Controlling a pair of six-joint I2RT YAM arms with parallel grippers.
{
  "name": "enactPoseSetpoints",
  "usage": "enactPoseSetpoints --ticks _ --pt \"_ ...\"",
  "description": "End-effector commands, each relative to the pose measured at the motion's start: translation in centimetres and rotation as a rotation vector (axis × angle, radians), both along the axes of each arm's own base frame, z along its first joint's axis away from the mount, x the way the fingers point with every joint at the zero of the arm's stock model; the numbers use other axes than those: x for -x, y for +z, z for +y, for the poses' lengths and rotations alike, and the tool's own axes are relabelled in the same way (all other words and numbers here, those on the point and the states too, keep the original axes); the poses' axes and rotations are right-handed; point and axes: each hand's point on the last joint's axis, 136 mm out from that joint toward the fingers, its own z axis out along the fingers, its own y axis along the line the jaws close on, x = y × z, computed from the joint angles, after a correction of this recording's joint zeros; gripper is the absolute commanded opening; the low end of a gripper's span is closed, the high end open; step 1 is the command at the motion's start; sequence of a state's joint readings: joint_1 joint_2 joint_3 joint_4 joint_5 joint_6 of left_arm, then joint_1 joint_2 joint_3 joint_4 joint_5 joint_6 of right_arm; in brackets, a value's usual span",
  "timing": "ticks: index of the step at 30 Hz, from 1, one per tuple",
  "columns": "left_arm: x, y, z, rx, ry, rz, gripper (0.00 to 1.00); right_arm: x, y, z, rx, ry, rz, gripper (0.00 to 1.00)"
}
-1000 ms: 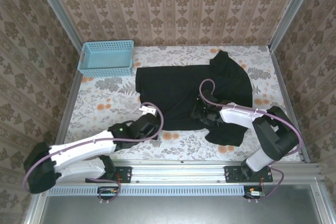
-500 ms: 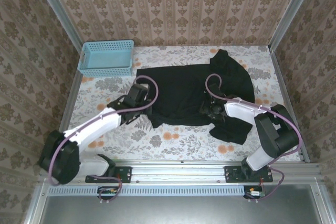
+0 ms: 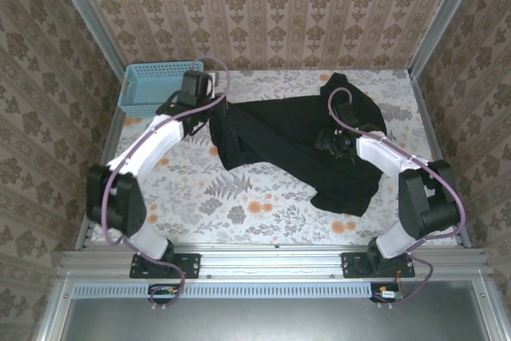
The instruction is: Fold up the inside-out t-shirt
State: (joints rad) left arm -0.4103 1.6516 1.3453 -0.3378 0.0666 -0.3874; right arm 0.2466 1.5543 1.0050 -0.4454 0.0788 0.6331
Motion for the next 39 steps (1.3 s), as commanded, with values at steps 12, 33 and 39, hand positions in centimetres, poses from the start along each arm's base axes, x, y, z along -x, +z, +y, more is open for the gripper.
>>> enactPoseSetpoints --ticks 12,33,39 --pt "6.1 -8.4 2.6 -0.185 0.087 0.282 0.60 10.2 -2.4 -1.9 0.046 -0.025 0.152 0.74" --pt "4.2 -13.6 -0.5 -0.262 0.148 0.329 0.56 11.3 -4.3 -0.4 0.065 0.027 0.163 0.74" --pt "3.4 -13.7 1.5 -0.340 0.188 0.327 0.45 11.1 -4.6 -0.4 0.069 0.028 0.166 0.74"
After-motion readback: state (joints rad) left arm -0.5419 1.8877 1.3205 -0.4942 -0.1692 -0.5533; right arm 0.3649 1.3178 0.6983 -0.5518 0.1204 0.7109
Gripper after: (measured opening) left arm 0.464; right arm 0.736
